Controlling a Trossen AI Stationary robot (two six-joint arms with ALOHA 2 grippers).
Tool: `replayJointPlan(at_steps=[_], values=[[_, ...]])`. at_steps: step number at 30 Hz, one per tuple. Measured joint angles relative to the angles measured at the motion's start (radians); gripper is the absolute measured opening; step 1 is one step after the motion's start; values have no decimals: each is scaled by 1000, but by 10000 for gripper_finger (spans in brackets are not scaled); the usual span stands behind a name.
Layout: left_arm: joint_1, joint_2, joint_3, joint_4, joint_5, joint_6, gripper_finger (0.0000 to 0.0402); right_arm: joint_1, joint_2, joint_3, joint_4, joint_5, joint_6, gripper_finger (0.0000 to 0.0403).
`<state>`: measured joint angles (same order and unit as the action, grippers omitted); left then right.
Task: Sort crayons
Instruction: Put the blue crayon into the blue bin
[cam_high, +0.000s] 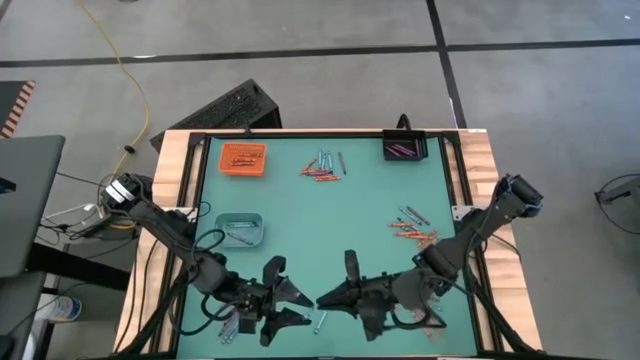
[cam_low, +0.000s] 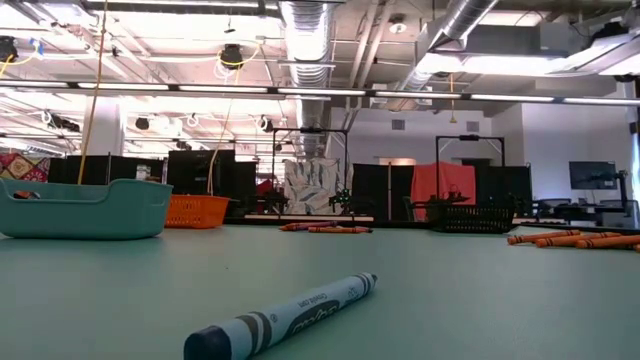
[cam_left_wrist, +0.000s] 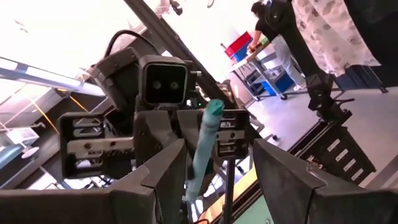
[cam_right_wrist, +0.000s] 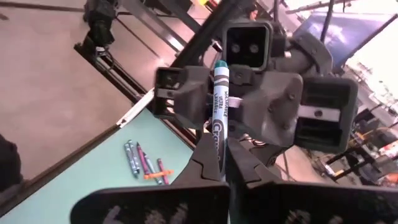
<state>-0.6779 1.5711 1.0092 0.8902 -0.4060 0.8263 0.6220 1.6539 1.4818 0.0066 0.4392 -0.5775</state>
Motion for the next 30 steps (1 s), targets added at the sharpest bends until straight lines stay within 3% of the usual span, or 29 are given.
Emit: replayJointPlan(at_steps=[9, 20, 26, 30], values=[[0, 0, 0, 23, -25, 40, 115, -49, 1, 0, 24, -100, 57, 1], [-4, 0, 1, 15, -25, 79, 12, -48, 2, -1, 19, -104, 76, 1], [-4, 0, 1, -28, -24, 73, 6, -48, 2, -1, -12, -104, 87, 13], [-5, 0, 1, -79, -74, 70, 5, -55, 2, -1, -39, -85, 125, 47]])
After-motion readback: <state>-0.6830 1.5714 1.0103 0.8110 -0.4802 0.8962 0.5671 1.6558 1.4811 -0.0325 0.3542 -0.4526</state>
